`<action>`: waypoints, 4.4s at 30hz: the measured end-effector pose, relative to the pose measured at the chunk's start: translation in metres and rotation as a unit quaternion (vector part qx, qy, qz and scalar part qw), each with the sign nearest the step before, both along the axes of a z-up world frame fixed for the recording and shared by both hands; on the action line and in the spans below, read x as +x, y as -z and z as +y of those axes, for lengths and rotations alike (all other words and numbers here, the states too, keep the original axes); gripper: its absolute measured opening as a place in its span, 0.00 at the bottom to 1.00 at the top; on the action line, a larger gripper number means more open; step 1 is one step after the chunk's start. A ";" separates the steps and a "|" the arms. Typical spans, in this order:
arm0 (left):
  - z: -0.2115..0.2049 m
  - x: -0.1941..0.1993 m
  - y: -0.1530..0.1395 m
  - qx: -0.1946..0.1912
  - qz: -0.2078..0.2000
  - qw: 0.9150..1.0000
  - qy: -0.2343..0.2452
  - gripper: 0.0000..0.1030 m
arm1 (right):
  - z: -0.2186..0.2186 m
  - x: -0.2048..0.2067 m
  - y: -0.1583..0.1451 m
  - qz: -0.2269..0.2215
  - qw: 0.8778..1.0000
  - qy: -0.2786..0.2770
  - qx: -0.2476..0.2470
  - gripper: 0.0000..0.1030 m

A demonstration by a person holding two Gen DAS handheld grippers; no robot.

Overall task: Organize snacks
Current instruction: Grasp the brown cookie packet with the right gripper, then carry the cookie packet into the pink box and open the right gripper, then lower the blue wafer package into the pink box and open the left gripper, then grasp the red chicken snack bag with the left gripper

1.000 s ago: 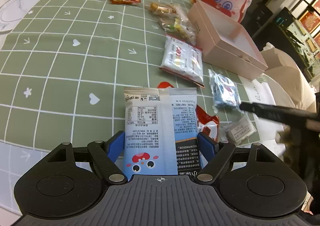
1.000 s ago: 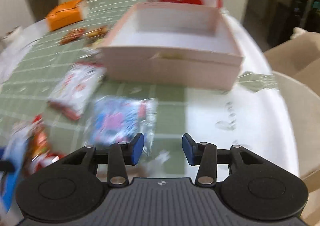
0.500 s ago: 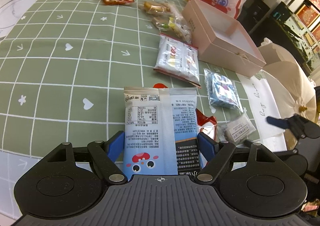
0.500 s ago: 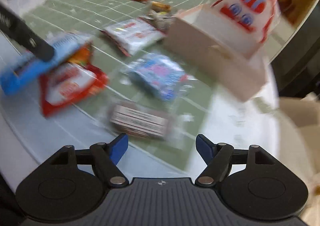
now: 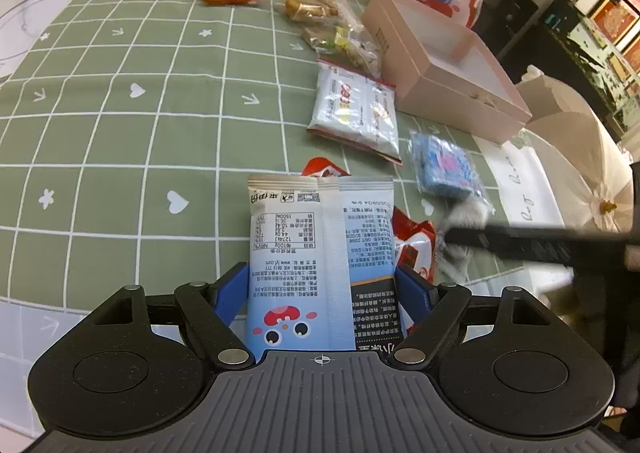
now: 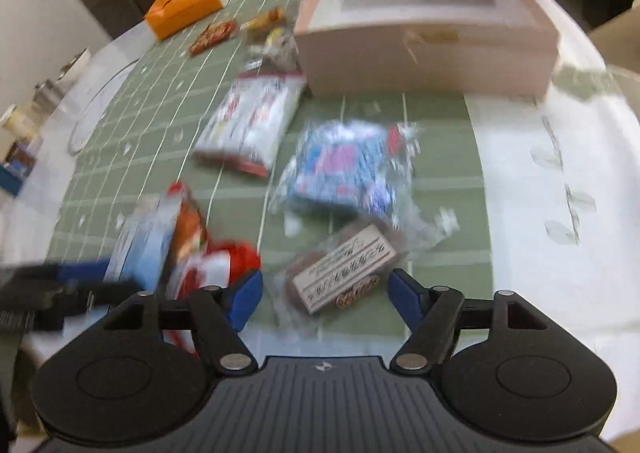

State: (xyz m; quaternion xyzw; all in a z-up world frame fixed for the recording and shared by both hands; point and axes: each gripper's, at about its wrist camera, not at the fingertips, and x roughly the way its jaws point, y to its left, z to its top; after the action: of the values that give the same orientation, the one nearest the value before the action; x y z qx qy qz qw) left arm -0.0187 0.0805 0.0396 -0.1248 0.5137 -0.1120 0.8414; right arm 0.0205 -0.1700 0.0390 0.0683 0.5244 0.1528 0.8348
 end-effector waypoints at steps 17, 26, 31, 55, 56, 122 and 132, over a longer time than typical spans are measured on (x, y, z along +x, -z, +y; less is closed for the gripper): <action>-0.005 -0.006 -0.004 -0.007 -0.007 1.000 -0.001 0.81 | 0.003 -0.019 0.004 -0.084 0.989 -0.031 -0.120 0.38; -0.031 0.000 -0.022 0.005 -0.016 0.999 0.044 0.81 | -0.038 -0.022 -0.008 -0.067 0.993 -0.018 -0.100 0.37; -0.044 0.016 -0.060 -0.019 -0.050 0.997 0.063 0.81 | -0.056 -0.024 -0.047 -0.098 0.993 -0.022 -0.066 0.37; -0.138 0.293 -0.025 -0.109 -0.065 0.991 -0.038 0.83 | -0.105 0.198 -0.058 -0.156 0.986 -0.055 -0.013 0.38; -0.136 0.295 -0.025 -0.104 -0.066 0.992 -0.036 0.83 | -0.099 0.203 -0.048 -0.148 0.987 -0.067 -0.015 0.38; 0.002 0.013 -0.005 -0.052 0.028 0.993 -0.107 0.68 | 0.006 0.003 -0.009 -0.175 0.955 -0.230 -0.072 0.65; 0.023 -0.018 0.019 -0.131 0.034 0.979 -0.155 0.67 | 0.048 -0.024 0.013 -0.132 0.950 -0.281 -0.036 0.64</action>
State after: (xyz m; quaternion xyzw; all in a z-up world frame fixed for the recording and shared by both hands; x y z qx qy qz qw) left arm -0.0365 0.1039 0.0210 -0.3154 0.4975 -0.0420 0.8070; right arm -0.0033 -0.1221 0.0257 -0.1326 0.4125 0.3704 0.8216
